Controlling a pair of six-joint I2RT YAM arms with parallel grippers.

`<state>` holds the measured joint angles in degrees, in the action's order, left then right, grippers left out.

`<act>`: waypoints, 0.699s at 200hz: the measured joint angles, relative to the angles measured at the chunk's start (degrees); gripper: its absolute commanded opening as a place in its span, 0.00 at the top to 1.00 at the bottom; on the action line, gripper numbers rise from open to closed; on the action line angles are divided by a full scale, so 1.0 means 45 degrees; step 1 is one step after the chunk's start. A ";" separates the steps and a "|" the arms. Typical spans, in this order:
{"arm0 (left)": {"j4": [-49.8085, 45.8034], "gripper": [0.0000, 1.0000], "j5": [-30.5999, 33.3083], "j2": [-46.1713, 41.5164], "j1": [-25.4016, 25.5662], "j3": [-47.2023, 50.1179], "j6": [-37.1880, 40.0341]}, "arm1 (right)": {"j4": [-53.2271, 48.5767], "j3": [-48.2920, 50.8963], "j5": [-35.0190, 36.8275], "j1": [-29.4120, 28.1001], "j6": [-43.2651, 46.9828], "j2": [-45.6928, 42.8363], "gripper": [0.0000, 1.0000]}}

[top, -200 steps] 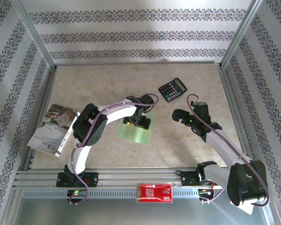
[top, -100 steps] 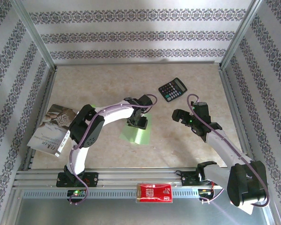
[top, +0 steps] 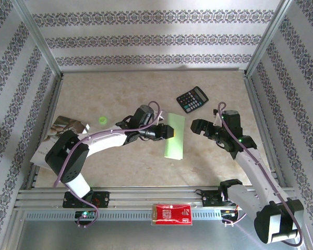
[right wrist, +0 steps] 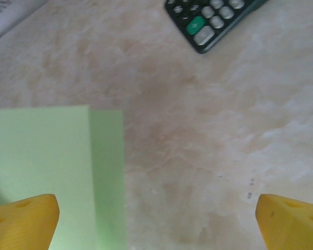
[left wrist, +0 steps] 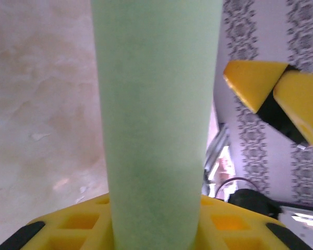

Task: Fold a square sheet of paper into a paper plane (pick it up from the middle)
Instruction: First fold the square sheet of paper in half at the center of the table.

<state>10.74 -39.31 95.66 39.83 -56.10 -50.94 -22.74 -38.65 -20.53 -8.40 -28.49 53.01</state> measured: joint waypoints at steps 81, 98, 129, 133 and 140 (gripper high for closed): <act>0.0374 0.66 -0.0738 0.1501 -0.0831 0.0554 0.0257 | 0.1064 -0.0015 -0.1282 -0.1511 -0.0155 0.2594 0.17; -0.0024 0.65 -0.0563 0.1763 -0.0957 0.0602 0.0738 | 0.1758 -0.0015 -0.1311 -0.1953 -0.0427 0.3308 0.20; -0.0937 0.63 -0.0010 0.2181 -0.1175 0.0612 0.1598 | 0.2739 -0.0015 -0.1253 -0.2331 -0.0656 0.4386 0.26; -0.1044 0.63 0.0073 0.2195 -0.1205 0.0617 0.1685 | 0.2749 -0.0015 -0.1195 -0.2331 -0.0593 0.4483 0.27; -0.1200 0.63 0.0214 0.2200 -0.1214 0.0646 0.1831 | 0.2735 -0.0015 -0.1044 -0.2336 -0.0515 0.4605 0.29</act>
<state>5.34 -38.35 105.56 34.37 -53.19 -42.70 -10.44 -38.72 -25.23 -18.92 -30.81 73.73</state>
